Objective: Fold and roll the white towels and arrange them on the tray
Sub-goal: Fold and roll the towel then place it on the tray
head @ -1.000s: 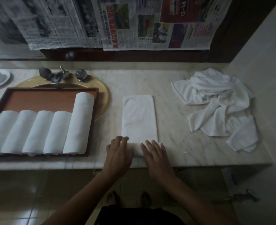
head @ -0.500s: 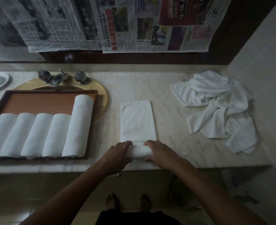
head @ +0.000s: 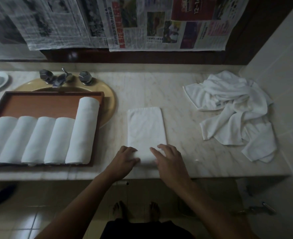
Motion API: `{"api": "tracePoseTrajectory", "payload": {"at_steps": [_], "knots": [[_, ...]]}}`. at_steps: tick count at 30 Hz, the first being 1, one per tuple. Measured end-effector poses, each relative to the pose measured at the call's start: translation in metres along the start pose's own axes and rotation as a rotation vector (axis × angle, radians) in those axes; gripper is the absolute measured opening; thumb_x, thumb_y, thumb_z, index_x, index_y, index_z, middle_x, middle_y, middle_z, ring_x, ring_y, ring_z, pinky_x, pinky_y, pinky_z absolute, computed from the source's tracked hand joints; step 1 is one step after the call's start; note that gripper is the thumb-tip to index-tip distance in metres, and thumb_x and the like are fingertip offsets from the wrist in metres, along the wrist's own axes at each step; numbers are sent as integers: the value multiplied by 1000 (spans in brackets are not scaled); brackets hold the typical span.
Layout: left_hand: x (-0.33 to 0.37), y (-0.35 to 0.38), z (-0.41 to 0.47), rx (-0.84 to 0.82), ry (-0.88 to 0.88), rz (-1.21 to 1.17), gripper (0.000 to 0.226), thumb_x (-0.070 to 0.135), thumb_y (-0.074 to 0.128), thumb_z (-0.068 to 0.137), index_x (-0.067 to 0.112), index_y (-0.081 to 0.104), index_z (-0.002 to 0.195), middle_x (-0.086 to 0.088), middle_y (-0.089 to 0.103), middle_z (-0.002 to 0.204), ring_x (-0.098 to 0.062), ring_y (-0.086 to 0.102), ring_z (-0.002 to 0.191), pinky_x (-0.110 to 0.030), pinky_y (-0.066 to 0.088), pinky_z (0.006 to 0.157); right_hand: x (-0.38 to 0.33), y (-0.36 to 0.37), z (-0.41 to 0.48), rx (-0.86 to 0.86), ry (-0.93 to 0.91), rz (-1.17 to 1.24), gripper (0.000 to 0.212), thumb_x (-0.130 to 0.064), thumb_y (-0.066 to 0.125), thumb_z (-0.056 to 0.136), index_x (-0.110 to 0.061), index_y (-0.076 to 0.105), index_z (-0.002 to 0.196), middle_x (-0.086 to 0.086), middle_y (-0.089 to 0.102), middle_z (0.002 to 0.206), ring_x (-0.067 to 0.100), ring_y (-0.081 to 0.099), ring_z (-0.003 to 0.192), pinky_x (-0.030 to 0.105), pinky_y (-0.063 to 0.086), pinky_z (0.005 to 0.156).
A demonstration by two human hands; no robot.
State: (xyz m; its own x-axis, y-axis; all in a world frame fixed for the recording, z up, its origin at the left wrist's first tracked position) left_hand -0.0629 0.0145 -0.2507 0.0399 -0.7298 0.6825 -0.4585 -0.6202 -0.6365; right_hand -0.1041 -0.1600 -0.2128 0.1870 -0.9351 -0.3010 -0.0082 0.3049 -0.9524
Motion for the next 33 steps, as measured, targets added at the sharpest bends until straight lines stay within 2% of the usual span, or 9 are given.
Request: {"api": "tracePoseTrajectory", "payload": {"at_steps": [4, 8, 11, 14, 19, 23, 27, 30, 33], "knots": [[8, -3, 2, -4, 0, 54, 40, 37, 56, 103, 16, 56, 137, 2, 46, 128, -22, 51, 121, -31, 42, 95, -14, 19, -14, -19, -100, -91, 60, -18, 66, 96, -20, 45, 153, 11, 44, 158, 37, 37, 147, 55, 30, 120], [35, -8, -17, 249, 187, 391, 51, 47, 45, 101, 18, 48, 143, -6, 47, 143, -26, 48, 128, -47, 45, 104, -5, 30, -6, -109, -74, -104, 83, -8, 62, 89, -20, 25, 162, 11, 27, 168, 36, 17, 156, 58, 17, 125], [39, 23, -18, 143, 262, 595, 75, 39, 53, 96, 13, 26, 160, -10, 26, 166, -31, 23, 154, -55, 26, 122, -3, 33, 6, -148, -84, -128, 91, -15, 67, 87, -21, 18, 163, 9, 22, 169, 35, 14, 157, 56, 11, 126], [26, 27, 2, 89, 212, 641, 92, 23, 63, 91, 13, 9, 164, -9, 9, 172, -30, 5, 159, -59, 19, 124, -1, 30, 24, -193, -91, -153, 99, -12, 70, 82, -22, 15, 164, 7, 24, 168, 33, 20, 155, 54, 14, 126], [30, 10, 21, 36, 249, 579, 83, 27, 66, 87, 15, 26, 158, -4, 32, 160, -27, 31, 147, -46, 34, 118, 4, 22, 47, -315, -127, -117, 89, -17, 67, 88, -28, 20, 162, 2, 39, 156, 25, 38, 139, 44, 31, 117], [26, 11, 5, -28, 302, 562, 74, 40, 62, 90, 20, 30, 153, -1, 45, 150, -23, 48, 131, -42, 43, 107, 7, 19, 31, -470, -65, -17, 77, -30, 67, 93, -32, 24, 158, 4, 44, 151, 28, 46, 131, 44, 38, 108], [23, 21, -27, -61, 376, 492, 66, 45, 60, 90, 26, 32, 145, 3, 50, 143, -18, 54, 119, -36, 47, 98, 15, 23, 1, -522, 28, 54, 63, -42, 76, 86, -38, 32, 130, 5, 55, 130, 25, 57, 105, 40, 52, 89], [16, 20, -37, -76, 390, 380, 55, 46, 61, 92, 29, 38, 139, 8, 46, 141, -14, 57, 107, -31, 48, 89, 19, 28, -12, -552, 60, 112, 59, -49, 76, 86, -38, 37, 128, 2, 55, 130, 22, 58, 107, 37, 53, 91], [13, 13, -32, -58, 382, 293, 54, 49, 64, 90, 29, 46, 137, 9, 44, 135, -14, 55, 106, -32, 50, 87, 20, 21, -10, -485, 45, 138, 60, -55, 67, 92, -35, 41, 143, -1, 46, 148, 22, 47, 131, 38, 41, 109]]}}
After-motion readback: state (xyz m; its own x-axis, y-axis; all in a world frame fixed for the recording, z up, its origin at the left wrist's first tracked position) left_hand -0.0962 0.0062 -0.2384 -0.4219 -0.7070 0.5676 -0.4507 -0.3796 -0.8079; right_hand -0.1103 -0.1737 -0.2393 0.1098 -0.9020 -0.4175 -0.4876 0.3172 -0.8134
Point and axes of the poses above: each hand's wrist, its own z-axis towards the middle knuckle, its own y-axis out of the palm, x = y × z, the point moved 10 cm from there along z, towards the middle knuckle
